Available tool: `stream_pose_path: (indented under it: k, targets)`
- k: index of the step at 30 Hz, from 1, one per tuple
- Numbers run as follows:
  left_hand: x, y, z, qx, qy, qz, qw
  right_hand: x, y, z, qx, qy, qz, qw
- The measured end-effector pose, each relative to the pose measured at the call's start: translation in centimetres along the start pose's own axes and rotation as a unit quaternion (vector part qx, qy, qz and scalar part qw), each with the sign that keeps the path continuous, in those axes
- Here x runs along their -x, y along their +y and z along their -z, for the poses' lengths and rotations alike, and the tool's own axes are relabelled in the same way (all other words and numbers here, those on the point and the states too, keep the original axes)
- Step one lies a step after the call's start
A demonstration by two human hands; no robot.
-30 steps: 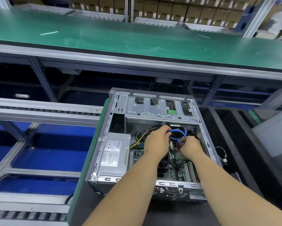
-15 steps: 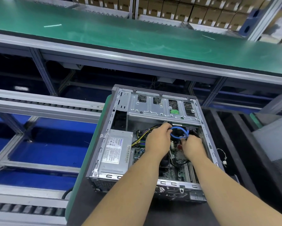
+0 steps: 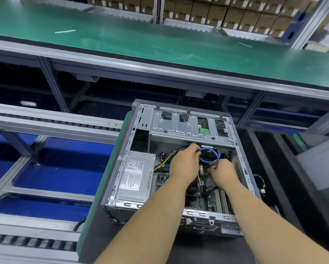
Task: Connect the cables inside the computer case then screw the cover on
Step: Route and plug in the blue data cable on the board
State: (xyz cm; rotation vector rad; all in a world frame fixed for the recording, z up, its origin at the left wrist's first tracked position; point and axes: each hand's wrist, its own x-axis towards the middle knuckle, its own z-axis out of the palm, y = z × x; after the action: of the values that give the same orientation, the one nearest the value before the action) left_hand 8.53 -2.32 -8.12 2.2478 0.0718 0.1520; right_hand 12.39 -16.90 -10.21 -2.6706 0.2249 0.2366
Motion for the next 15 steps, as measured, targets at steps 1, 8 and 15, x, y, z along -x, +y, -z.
stream_pose_path:
  k: [1, 8, 15]
  targets:
    - [0.01, 0.03, 0.00, -0.001, -0.001, 0.000, 1.000, -0.01, 0.02, -0.03, -0.013, -0.002, -0.001, 1.000]
    - [0.19, 0.05, 0.10, -0.003, -0.016, -0.010, 1.000, -0.39, 0.19, 0.11, -0.034, 0.022, -0.031, 0.999]
    - [0.20, -0.06, 0.02, -0.004, -0.017, -0.016, 1.000, -0.85, 0.30, -0.02, 0.000, 0.038, -0.037, 0.999]
